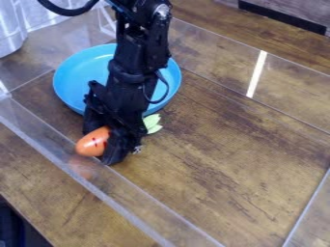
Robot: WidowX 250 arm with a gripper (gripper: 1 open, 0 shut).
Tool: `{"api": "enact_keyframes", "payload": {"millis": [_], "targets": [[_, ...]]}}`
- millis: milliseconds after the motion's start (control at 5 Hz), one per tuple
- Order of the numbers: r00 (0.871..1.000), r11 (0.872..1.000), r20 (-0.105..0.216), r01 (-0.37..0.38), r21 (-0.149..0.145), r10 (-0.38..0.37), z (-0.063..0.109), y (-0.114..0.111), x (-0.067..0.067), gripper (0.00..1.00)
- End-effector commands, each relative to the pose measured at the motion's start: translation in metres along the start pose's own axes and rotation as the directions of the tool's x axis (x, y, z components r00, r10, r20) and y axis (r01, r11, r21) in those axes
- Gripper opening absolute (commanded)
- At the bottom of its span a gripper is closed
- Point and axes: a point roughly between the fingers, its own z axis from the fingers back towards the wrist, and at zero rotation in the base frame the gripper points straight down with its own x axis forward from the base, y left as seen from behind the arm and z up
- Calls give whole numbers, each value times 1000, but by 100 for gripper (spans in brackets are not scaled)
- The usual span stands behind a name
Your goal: Put the carrot in the blue tray
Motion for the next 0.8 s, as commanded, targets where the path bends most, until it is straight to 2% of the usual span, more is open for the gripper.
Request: {"api": "enact_keyframes", "payload": {"millis": [0,600], "targets": [[998,1000,66,5,24,-6,22,2,5,0],[998,999,67,7,36,-9,35,5,5,0]]}}
